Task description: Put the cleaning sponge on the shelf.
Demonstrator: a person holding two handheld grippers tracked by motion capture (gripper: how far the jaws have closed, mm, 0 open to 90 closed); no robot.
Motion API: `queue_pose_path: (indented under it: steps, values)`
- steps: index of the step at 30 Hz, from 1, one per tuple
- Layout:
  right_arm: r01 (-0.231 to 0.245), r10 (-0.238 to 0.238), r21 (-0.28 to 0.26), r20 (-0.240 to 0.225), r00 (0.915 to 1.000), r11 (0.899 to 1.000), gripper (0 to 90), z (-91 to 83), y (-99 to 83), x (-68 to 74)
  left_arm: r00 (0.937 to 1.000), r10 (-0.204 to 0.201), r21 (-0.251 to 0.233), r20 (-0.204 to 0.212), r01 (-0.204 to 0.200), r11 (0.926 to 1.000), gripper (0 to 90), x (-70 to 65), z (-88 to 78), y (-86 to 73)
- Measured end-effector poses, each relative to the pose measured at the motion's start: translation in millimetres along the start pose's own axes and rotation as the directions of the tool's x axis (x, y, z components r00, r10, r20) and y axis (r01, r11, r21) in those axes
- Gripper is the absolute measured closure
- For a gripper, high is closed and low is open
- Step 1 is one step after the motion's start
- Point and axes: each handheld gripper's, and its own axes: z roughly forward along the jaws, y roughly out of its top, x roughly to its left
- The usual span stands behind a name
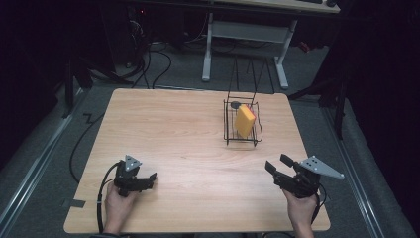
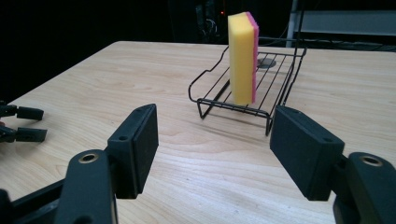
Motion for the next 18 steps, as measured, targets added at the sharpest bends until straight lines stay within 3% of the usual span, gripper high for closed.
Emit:
queue_pose_path:
  steps: [18]
  values:
    - [-0.022, 0.022, 0.013, -0.016, 0.9996, 1.0, 33.8, 26.3, -16.7, 4.0, 1.0, 0.003, 0.0, -0.001, -0.003, 1.0, 14.9, 0.2, 0.0, 0.1]
